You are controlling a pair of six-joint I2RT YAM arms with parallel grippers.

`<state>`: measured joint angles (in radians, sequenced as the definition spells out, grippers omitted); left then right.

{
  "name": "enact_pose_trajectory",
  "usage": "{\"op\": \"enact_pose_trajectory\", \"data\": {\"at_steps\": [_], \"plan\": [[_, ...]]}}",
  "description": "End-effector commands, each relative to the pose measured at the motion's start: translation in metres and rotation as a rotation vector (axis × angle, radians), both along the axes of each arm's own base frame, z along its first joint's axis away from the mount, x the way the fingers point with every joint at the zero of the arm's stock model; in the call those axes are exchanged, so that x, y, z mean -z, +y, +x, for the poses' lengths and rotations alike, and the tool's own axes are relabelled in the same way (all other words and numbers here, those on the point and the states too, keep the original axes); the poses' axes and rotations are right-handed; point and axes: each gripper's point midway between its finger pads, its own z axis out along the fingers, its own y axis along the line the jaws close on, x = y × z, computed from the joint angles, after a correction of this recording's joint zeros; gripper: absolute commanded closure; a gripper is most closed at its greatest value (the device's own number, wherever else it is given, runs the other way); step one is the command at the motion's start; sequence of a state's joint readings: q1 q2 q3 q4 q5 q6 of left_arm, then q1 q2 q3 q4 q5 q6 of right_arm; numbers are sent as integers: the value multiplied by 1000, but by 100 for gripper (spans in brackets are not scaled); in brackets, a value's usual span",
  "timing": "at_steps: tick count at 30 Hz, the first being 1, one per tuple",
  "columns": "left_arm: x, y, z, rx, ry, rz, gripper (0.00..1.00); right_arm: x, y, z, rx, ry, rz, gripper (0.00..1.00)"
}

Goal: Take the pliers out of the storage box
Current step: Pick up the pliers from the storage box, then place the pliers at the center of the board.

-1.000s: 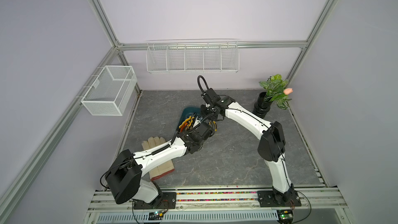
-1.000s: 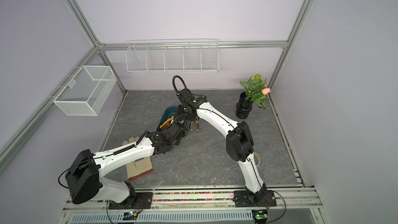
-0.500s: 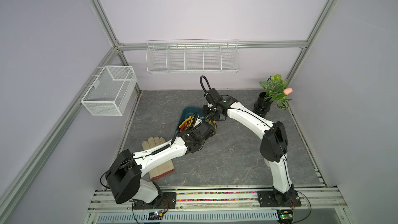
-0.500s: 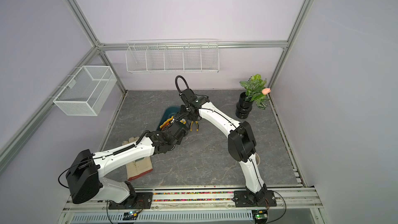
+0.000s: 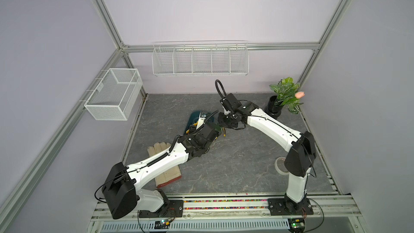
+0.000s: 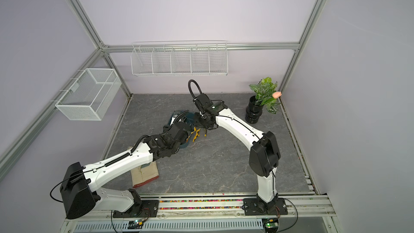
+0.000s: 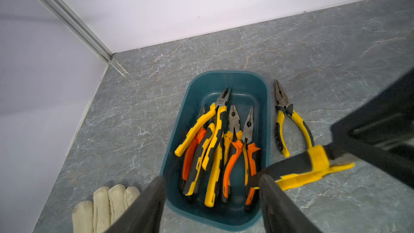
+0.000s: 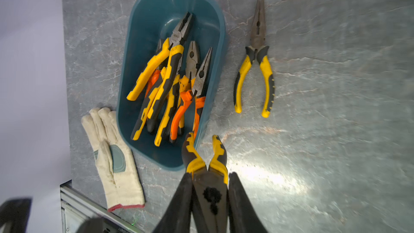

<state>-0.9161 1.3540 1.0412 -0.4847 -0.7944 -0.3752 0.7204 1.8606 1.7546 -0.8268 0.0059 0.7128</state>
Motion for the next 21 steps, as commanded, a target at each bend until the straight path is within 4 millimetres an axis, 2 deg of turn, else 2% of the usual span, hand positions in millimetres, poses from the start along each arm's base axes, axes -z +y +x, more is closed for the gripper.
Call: {"op": "enact_pose_trajectory", "data": {"at_steps": [1, 7, 9, 12, 21], "plan": [[-4, 15, -3, -56, -26, -2, 31, -27, -25, -7, 2, -67, -18, 93], [-3, 19, -4, -64, -26, 7, 31, -33, -64, -21, 0, -78, -89, 93], [-3, 20, -5, -64, -29, 6, 31, -30, -78, -20, 4, -83, -130, 93], [0, 19, -5, -63, -24, 7, 31, -13, -92, -13, 2, -45, -166, 93], [4, 22, -8, -64, -16, -3, 31, 20, -97, 25, -39, 22, -263, 93]]}}
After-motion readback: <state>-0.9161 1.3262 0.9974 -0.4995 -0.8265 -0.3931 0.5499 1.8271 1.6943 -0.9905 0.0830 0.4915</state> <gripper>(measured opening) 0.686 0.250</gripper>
